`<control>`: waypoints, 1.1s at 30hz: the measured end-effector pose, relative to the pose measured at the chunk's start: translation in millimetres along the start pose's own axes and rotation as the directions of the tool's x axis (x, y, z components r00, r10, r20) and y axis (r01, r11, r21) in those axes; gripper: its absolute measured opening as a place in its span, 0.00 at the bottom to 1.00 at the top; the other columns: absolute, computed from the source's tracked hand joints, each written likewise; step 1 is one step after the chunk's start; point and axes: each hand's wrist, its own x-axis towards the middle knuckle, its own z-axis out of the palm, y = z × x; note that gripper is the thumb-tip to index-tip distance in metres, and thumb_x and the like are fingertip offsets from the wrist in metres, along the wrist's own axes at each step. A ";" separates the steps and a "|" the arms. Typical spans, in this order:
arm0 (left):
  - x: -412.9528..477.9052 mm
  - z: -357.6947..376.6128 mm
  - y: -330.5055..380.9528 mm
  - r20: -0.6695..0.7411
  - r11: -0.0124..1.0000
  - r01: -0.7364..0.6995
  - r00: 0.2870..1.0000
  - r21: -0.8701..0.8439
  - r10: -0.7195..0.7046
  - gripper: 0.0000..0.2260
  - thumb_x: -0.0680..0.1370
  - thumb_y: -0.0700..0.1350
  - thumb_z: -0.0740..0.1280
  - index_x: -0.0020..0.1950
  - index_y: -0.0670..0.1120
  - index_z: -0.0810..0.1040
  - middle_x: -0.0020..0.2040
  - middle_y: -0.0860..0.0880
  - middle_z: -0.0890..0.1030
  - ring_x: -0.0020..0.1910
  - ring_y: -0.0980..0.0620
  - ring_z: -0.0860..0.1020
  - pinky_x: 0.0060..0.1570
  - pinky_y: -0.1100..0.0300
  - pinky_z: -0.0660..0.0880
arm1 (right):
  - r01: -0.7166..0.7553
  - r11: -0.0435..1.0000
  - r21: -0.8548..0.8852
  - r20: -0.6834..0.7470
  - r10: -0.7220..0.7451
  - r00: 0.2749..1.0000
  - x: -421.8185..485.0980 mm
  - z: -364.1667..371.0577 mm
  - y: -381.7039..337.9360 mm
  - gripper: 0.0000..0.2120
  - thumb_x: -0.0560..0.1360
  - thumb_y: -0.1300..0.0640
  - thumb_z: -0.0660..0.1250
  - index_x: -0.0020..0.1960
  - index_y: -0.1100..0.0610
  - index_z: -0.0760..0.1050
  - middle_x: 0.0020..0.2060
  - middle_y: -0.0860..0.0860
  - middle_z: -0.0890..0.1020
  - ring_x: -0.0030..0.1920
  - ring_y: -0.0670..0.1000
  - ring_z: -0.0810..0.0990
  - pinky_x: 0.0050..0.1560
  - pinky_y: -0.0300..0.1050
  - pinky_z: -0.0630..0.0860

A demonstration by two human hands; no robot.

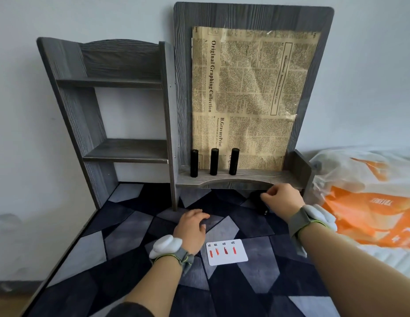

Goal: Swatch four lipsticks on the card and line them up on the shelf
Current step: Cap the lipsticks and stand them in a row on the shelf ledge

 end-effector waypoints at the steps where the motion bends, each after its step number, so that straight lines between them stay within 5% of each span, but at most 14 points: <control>1: -0.8 0.8 -0.5 -0.018 1.000 -0.003 1.000 -0.005 0.003 0.15 0.79 0.42 0.59 0.64 0.51 0.76 0.69 0.53 0.70 0.68 0.52 0.67 0.64 0.59 0.67 | -0.019 0.999 -0.027 0.019 0.020 1.000 -0.1 3.0 2.2 0.09 0.70 0.46 0.69 0.42 0.51 0.79 0.43 0.53 0.84 0.45 0.55 0.80 0.44 0.43 0.74; 6: 4.6 4.0 -4.7 -0.094 0.999 -0.013 0.996 -0.046 0.009 0.14 0.80 0.40 0.58 0.58 0.51 0.80 0.63 0.53 0.75 0.64 0.51 0.70 0.59 0.62 0.66 | -0.088 0.981 -0.174 0.109 0.108 0.988 5.1 22.3 9.8 0.23 0.70 0.41 0.71 0.51 0.61 0.77 0.44 0.55 0.80 0.49 0.58 0.80 0.46 0.46 0.75; 15: 8.2 5.2 -7.0 -0.173 0.999 -0.036 0.984 -0.041 0.028 0.12 0.79 0.41 0.60 0.52 0.52 0.82 0.56 0.54 0.78 0.58 0.52 0.71 0.54 0.59 0.70 | -0.101 0.942 -0.320 0.068 0.129 0.989 11.6 35.6 9.4 0.22 0.69 0.44 0.71 0.56 0.56 0.76 0.58 0.58 0.77 0.58 0.61 0.76 0.54 0.48 0.74; 21: 8.4 4.5 -8.5 -0.146 0.998 -0.034 0.989 -0.049 0.026 0.12 0.79 0.41 0.60 0.54 0.51 0.82 0.58 0.54 0.77 0.60 0.52 0.71 0.55 0.63 0.67 | -0.123 0.972 -0.199 0.050 0.135 0.990 2.7 28.9 0.1 0.17 0.69 0.49 0.70 0.54 0.57 0.77 0.50 0.56 0.82 0.49 0.59 0.79 0.43 0.43 0.71; 33: 0.5 -1.1 -0.5 -0.039 0.999 0.013 0.999 -0.039 -0.014 0.13 0.80 0.45 0.60 0.62 0.51 0.78 0.68 0.53 0.72 0.67 0.52 0.68 0.63 0.62 0.64 | 0.104 0.993 0.050 -0.072 -0.100 0.992 -13.5 -1.6 -28.6 0.10 0.66 0.48 0.70 0.44 0.50 0.75 0.42 0.50 0.81 0.44 0.54 0.78 0.44 0.45 0.76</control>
